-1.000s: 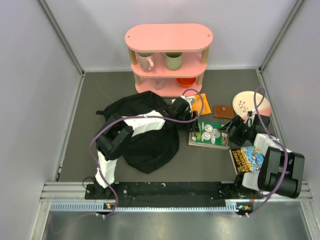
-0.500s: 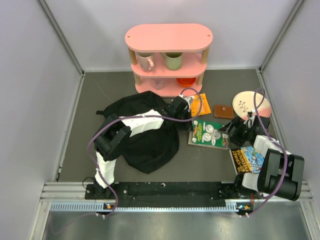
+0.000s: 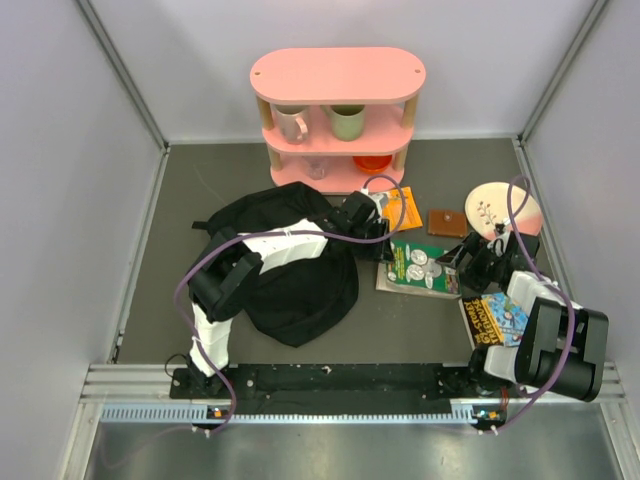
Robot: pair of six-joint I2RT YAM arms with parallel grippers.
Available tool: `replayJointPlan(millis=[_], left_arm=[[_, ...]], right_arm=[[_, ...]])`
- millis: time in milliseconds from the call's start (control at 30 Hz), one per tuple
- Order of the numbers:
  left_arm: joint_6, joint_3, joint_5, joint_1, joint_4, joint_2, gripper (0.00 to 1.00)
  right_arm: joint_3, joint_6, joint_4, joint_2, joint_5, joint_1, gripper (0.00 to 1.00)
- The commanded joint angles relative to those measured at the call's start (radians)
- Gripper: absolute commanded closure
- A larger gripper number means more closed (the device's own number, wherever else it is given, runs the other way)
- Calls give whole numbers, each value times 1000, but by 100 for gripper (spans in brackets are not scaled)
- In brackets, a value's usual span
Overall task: Pack the student bag
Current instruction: Pick up the book from the center of the board.
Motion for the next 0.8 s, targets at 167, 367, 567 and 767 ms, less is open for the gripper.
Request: replayJointPlan(millis=[167, 367, 567, 767], left_arm=[[-52, 16, 97, -27, 157, -55, 90], [-15, 26, 60, -29, 111, -67, 100], [124, 15, 20, -27, 55, -188, 100], [250, -7, 15, -27, 6, -346, 100]], right_arm=[[-23, 34, -10, 0, -93, 37, 16], [-22, 31, -13, 0, -98, 37, 16], [-23, 28, -9, -64, -92, 37, 9], [-36, 41, 51, -174, -85, 37, 1]])
